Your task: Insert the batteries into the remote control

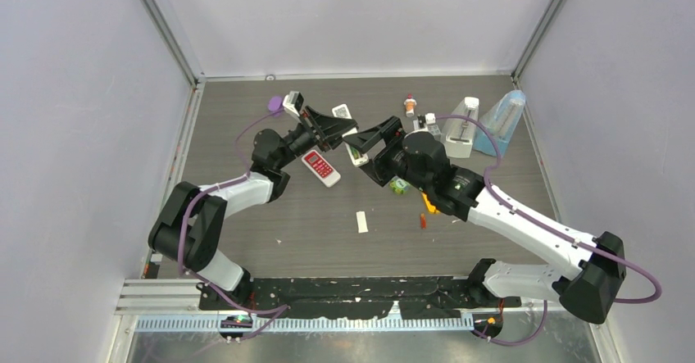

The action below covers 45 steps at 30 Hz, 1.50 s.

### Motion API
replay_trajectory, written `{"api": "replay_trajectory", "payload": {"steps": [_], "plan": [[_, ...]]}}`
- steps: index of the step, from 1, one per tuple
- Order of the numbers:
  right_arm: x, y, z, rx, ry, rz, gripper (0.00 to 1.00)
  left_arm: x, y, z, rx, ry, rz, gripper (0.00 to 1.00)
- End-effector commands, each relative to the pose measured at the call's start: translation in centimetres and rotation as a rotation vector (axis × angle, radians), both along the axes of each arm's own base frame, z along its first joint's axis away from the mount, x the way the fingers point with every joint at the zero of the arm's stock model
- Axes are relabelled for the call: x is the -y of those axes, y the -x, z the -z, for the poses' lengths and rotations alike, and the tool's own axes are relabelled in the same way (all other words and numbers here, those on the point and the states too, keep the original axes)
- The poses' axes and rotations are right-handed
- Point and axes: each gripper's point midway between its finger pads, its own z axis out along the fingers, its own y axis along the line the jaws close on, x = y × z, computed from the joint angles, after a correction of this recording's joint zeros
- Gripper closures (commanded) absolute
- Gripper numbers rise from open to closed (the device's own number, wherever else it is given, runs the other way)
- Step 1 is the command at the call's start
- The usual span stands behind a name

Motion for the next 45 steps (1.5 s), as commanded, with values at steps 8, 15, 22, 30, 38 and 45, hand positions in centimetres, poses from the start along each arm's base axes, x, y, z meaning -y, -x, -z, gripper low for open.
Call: {"api": "replay_trajectory", "payload": {"steps": [8,15,22,30,38,45], "plan": [[-0.2,-1.7,-0.3,-0.039,-0.092,0.042,0.18,0.3,0.7,-1.2,0.08,0.048,-0.014,1.0],[-0.2,-1.6,0.1,-0.059,-0.119,0.03,0.31,0.3,0.6,-0.9,0.074,0.051,-0.025,1.0],[-0.2,-1.5,0.6,-0.073,-0.132,0.023,0.44,0.2,0.6,-0.9,0.072,0.054,-0.031,1.0],[-0.8,-1.4,1.0,-0.087,-0.135,-0.003,0.58,0.1,0.5,-0.8,0.063,0.059,-0.04,1.0],[-1.0,-1.1,1.4,-0.099,-0.141,-0.025,0.73,-0.1,-0.2,-0.5,0.016,0.079,-0.06,1.0],[-0.4,-1.3,0.2,-0.027,-0.14,-0.009,0.32,-0.2,-0.1,0.1,0.007,0.068,-0.066,1.0]]}}
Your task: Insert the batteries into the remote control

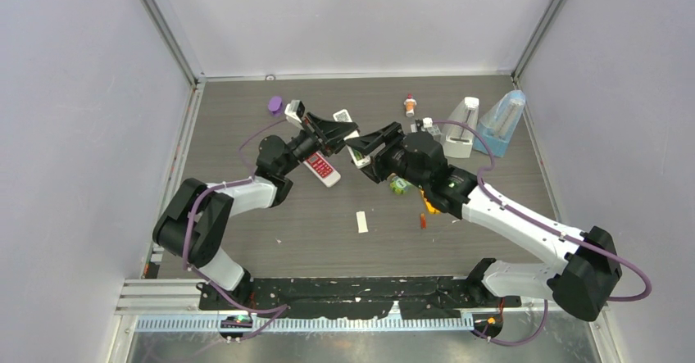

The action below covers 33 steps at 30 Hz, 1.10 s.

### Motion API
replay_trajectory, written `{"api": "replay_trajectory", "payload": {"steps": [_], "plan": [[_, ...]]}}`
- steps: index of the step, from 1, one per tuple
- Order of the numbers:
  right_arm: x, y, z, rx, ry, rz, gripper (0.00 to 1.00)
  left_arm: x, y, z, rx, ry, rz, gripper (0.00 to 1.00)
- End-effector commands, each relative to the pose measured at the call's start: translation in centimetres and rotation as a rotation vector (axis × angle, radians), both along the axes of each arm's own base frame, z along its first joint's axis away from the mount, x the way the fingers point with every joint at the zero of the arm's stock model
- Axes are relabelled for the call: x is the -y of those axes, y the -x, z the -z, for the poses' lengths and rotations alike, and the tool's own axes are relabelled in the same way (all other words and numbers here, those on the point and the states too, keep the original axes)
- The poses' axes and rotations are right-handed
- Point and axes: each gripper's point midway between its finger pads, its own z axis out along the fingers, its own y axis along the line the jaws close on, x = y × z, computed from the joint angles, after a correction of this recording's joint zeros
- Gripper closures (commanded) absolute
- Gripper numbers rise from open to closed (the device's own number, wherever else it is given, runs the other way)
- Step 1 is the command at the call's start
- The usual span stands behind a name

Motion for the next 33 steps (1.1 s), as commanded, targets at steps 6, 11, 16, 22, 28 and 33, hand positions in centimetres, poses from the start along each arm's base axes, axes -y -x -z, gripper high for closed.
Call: {"api": "replay_trajectory", "payload": {"steps": [6,11,16,22,28,33], "plan": [[1.3,0.2,-2.0,0.102,-0.021,0.025,0.2,-0.5,0.8,-0.8,0.096,-0.005,-0.032,1.0],[1.5,0.7,-0.9,0.076,-0.006,0.014,0.42,-0.5,0.9,-0.7,0.1,-0.008,-0.036,1.0],[1.2,0.8,-0.3,0.063,0.009,0.0,0.64,-0.6,1.0,-0.7,0.102,-0.012,-0.037,1.0],[1.0,0.9,0.7,0.034,0.039,-0.016,0.86,-0.6,1.0,-0.6,0.104,-0.026,-0.041,1.0],[1.4,0.9,0.7,0.039,0.051,-0.012,0.5,-0.6,0.9,-0.4,0.11,-0.046,-0.046,1.0],[3.3,1.2,0.6,0.091,0.119,0.022,0.11,-1.1,0.6,0.4,0.125,-0.096,-0.061,1.0]]}}
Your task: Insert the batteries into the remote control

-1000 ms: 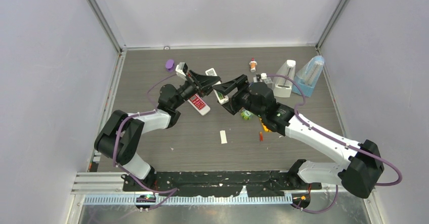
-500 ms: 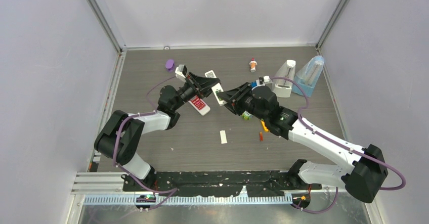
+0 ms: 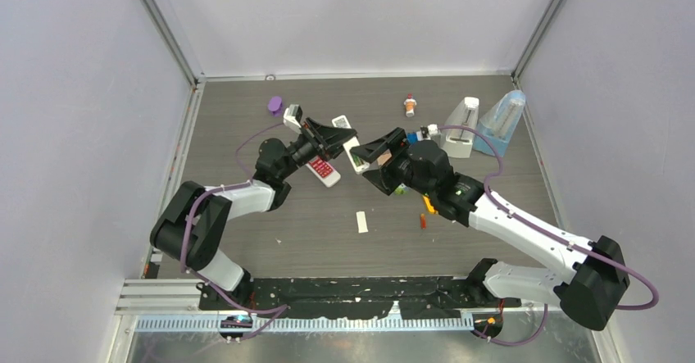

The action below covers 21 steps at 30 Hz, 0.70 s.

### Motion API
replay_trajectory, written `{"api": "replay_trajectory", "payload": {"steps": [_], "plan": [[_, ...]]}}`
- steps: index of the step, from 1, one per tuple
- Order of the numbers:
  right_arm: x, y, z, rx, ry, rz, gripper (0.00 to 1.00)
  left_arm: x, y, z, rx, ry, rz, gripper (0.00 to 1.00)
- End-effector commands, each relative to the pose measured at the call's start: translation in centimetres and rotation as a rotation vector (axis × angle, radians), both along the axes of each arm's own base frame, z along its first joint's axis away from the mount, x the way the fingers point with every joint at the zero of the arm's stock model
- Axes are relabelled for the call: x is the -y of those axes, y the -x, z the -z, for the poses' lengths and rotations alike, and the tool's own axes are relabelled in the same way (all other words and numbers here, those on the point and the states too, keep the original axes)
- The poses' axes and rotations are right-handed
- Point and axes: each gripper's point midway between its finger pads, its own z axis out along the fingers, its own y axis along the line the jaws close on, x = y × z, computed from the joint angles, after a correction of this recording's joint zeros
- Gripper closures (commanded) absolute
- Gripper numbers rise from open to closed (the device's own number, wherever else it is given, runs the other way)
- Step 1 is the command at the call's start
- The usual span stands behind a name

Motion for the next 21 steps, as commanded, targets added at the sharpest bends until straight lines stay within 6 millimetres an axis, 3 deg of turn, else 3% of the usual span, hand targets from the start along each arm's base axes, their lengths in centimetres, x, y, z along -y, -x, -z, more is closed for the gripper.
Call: {"api": "replay_trajectory", "payload": {"steps": [1,3,7,9,10,11,12,13,15,19,21], "plan": [[2.2,0.5,-2.0,0.1,0.053,0.025,0.11,-1.0,0.6,-1.3,0.115,-0.041,-0.023,1.0],[3.2,1.2,-1.6,0.125,0.111,0.005,0.1,-1.3,0.4,-0.4,0.11,-0.085,-0.028,1.0],[6.3,2.9,1.1,0.163,0.295,-0.023,0.11,-2.2,0.6,1.8,0.099,-0.193,-0.036,1.0],[8.4,3.4,3.3,0.187,0.471,-0.056,0.17,-2.5,1.1,3.0,0.085,-0.251,-0.029,1.0],[9.0,3.4,3.5,0.2,0.532,-0.075,0.22,-2.6,1.4,3.5,0.083,-0.278,-0.019,1.0],[10.5,4.2,6.2,0.157,0.689,-0.142,0.23,-2.6,1.7,3.9,0.08,-0.304,-0.01,1.0],[11.4,4.1,7.2,0.122,0.78,-0.152,0.25,-2.8,2.1,4.0,0.084,-0.329,-0.004,1.0],[13.7,5.1,9.3,0.053,0.921,-0.187,0.26,-2.9,2.4,4.5,0.078,-0.358,0.002,1.0],[16.1,6.3,12.1,-0.049,1.065,-0.217,0.29,-3.2,3.0,5.2,0.079,-0.409,0.008,1.0],[18.5,8.3,17.2,-0.173,1.163,-0.248,0.33,-3.7,4.0,5.8,0.094,-0.476,0.021,1.0],[18.6,8.3,18.4,-0.189,1.169,-0.257,0.33,-3.8,4.4,5.8,0.101,-0.497,0.033,1.0]]}}
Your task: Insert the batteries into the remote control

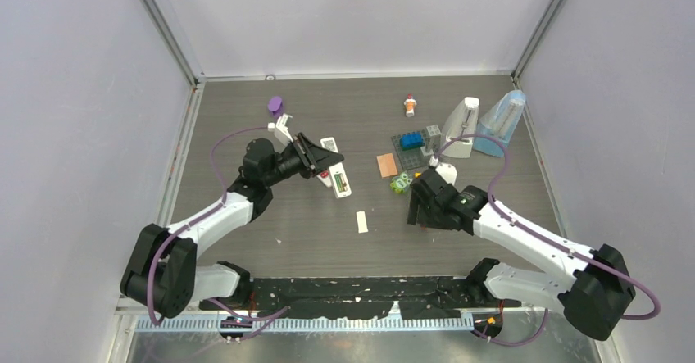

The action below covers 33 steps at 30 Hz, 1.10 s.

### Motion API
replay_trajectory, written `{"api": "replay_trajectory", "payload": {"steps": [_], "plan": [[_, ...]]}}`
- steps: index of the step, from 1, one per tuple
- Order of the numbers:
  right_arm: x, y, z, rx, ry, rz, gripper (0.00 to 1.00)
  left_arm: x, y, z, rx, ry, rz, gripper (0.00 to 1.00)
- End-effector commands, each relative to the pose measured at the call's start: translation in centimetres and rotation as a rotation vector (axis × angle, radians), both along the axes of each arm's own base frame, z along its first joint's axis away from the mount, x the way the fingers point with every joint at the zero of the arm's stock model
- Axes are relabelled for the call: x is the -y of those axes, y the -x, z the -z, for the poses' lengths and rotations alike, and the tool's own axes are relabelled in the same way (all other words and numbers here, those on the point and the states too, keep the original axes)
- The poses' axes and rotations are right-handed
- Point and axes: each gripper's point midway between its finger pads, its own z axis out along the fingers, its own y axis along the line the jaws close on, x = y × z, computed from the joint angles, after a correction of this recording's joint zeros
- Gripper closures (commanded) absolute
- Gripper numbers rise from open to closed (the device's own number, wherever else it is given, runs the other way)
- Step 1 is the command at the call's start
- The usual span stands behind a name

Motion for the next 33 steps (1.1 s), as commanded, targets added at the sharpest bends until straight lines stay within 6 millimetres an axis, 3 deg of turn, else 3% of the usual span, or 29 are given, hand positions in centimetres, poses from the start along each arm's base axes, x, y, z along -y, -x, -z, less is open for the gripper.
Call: {"api": "replay_trajectory", "payload": {"steps": [1,7,15,25,29,32,33], "plan": [[3.2,1.2,2.9,-0.058,0.169,-0.03,0.33,-0.4,1.3,0.7,0.034,-0.096,0.05,1.0],[3.4,-0.2,4.9,-0.118,0.249,-0.092,0.35,0.1,1.9,0.4,0.045,-0.083,0.105,1.0],[3.2,-0.7,6.9,-0.179,0.207,-0.109,0.56,0.2,1.9,0.9,0.033,-0.078,0.111,1.0],[3.3,-0.7,8.5,-0.223,0.172,-0.123,0.7,0.5,1.9,0.8,0.026,-0.064,0.123,1.0],[3.1,-0.5,8.8,-0.232,0.149,-0.133,0.92,0.4,1.9,1.0,0.025,-0.067,0.123,1.0],[1.8,-0.8,8.0,-0.202,0.087,-0.182,0.95,0.4,2.0,1.5,0.013,-0.071,0.118,1.0],[1.2,-1.2,7.0,-0.16,0.051,-0.199,0.95,0.3,1.9,1.6,0.01,-0.073,0.113,1.0]]}}
